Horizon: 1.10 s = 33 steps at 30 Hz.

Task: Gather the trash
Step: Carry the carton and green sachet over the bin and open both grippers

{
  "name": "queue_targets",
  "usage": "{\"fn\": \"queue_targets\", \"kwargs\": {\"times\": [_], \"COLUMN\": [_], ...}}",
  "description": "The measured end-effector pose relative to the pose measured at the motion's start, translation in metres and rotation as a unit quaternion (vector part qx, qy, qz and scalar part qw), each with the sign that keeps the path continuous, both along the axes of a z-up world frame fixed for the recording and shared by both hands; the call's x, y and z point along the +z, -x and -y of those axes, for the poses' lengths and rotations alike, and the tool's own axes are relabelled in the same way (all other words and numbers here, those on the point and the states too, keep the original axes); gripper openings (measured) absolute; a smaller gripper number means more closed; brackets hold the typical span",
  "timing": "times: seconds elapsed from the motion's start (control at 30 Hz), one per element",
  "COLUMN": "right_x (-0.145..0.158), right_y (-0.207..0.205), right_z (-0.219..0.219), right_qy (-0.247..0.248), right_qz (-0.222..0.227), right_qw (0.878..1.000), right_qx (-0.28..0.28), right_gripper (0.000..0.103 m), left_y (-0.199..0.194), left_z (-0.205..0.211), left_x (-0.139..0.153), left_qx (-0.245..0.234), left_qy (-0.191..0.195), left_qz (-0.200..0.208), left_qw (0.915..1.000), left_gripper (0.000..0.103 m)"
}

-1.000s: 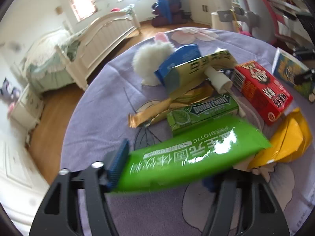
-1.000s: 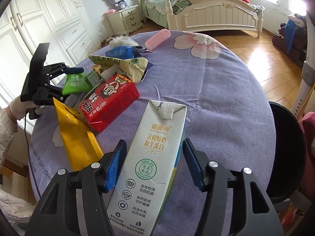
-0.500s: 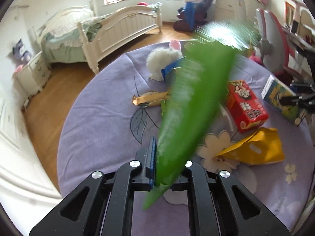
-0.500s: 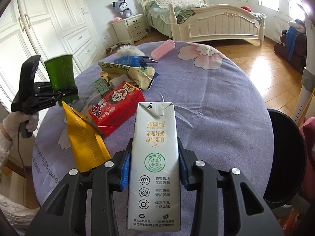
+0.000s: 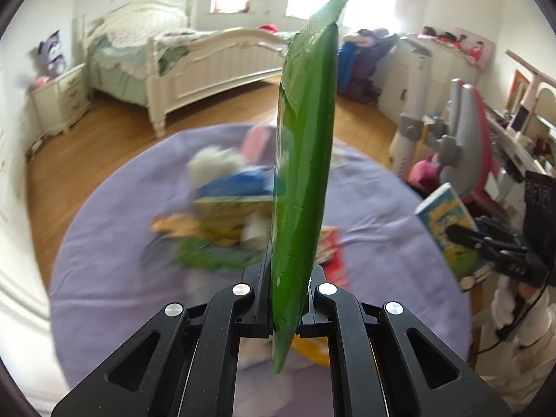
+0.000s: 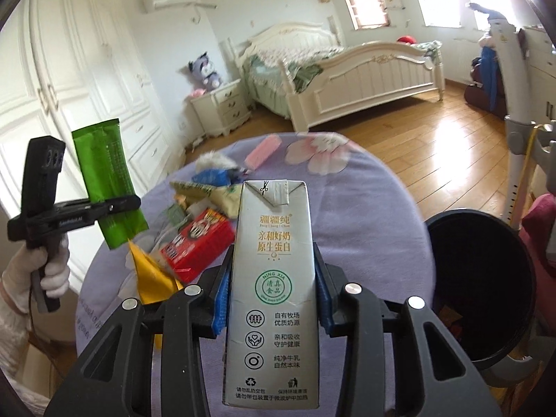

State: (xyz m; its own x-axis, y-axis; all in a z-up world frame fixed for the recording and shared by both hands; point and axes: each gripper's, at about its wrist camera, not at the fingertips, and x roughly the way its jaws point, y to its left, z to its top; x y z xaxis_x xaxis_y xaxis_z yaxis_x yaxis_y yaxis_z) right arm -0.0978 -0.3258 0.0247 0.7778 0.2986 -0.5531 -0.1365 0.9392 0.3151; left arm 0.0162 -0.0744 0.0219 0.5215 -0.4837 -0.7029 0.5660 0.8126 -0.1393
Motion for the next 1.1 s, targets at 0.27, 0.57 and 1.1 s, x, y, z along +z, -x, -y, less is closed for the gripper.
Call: {"fn": "queue_targets", "kwargs": {"times": [0.27,0.57,1.1], "right_x": [0.009,-0.006,-0.06], "right_y": [0.01,0.005,-0.003], "right_z": [0.056,0.109,0.166], "right_qy": [0.019,0.074,0.097], "right_qz": [0.037,0.043,-0.007], "right_qw": [0.995,0.982,0.973], "right_qx": [-0.089,-0.166,-0.212], "right_gripper": [0.039,0.039,0.039], "left_y": [0.022,0.001,-0.021], "left_z": [0.131,0.243,0.328], "left_x": [0.005,-0.039,-0.084], "left_qx": [-0.072,-0.117,-0.146], "left_qy": [0.063,0.114,0.084], "left_qz": [-0.003,-0.085,-0.135], "left_qw": [0.9954,0.9828,0.9764], "left_gripper": [0.009,0.009,0.009]}}
